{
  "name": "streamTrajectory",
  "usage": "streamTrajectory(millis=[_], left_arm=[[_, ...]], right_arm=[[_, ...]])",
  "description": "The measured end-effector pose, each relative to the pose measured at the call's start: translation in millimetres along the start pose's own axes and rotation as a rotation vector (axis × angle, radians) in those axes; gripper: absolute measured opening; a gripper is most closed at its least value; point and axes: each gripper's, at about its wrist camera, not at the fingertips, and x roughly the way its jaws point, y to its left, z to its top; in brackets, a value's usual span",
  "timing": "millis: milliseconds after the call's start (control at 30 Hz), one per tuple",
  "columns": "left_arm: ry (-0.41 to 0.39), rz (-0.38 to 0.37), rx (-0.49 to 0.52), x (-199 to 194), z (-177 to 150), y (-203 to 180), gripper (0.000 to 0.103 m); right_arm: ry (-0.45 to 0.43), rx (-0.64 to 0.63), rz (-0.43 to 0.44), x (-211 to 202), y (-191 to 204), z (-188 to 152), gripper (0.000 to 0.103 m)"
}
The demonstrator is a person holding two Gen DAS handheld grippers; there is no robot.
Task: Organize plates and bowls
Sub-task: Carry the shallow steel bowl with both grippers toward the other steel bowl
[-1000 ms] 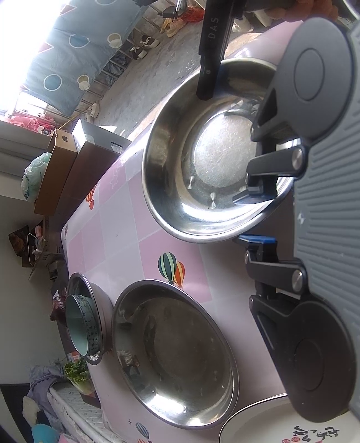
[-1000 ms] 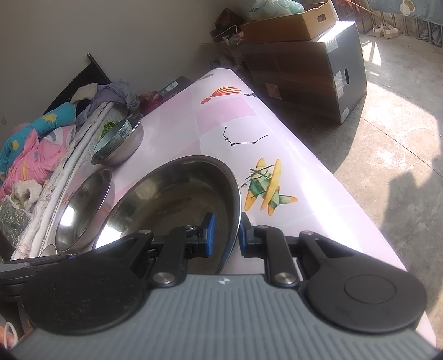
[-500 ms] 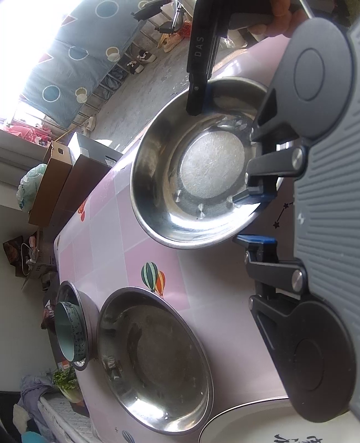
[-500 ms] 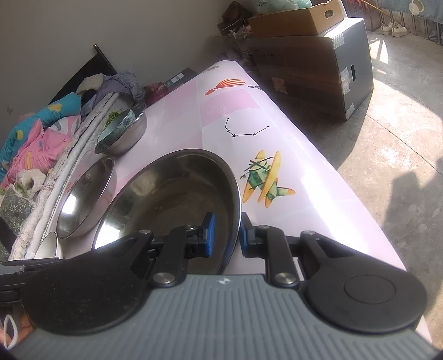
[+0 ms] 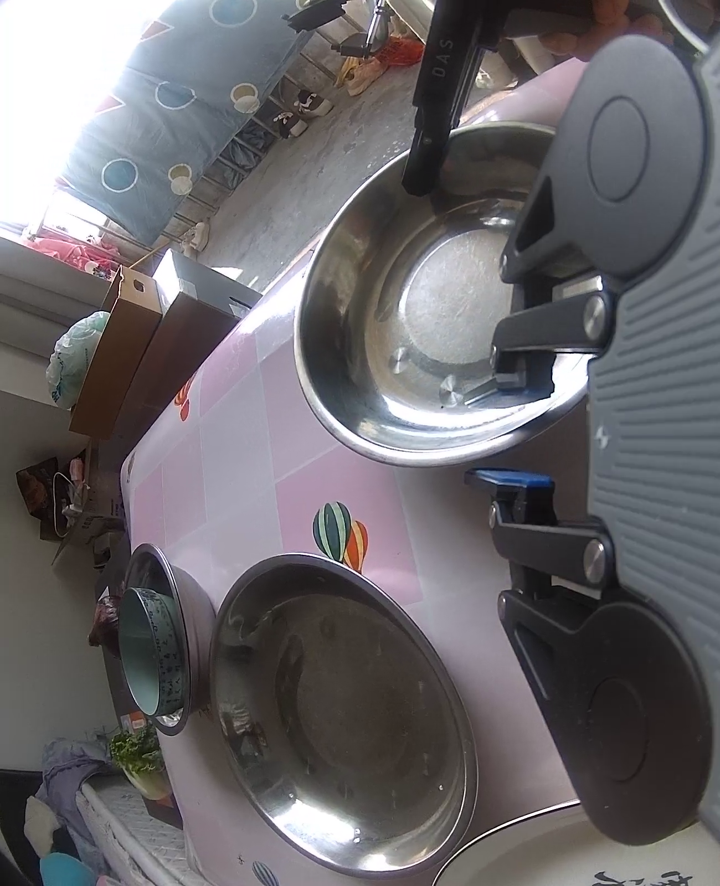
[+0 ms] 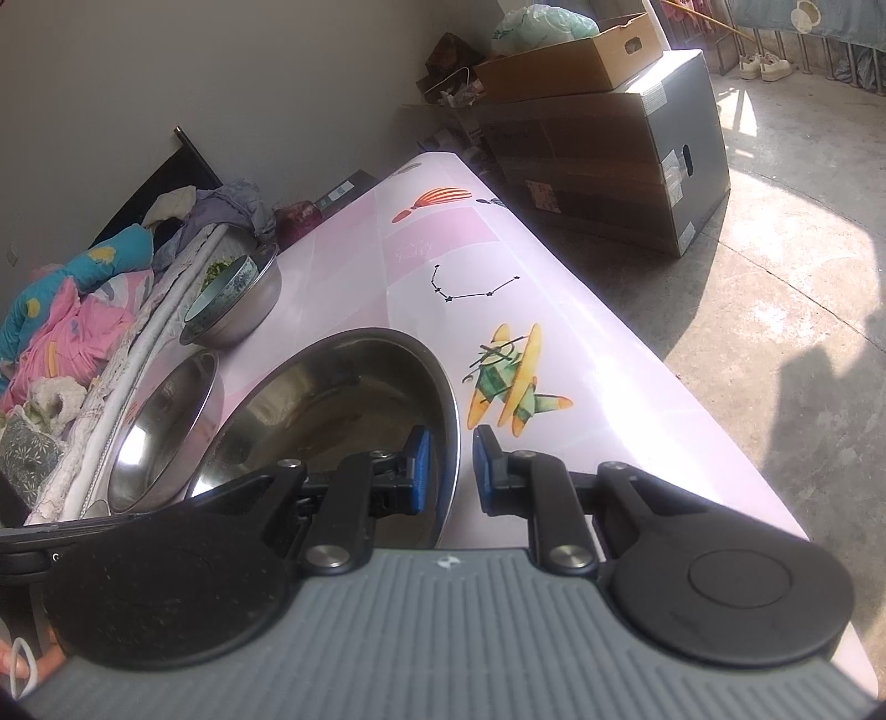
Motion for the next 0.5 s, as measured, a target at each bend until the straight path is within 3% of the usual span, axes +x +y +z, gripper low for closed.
streamTrajectory(millis=[500], left_arm=[[-0.013,0.011,-0.047,5.8,-3.2,0.8,0.016]], right_arm=[[-0.054,-0.001,-0.003,0.7,5.6,-6.3,0.01]])
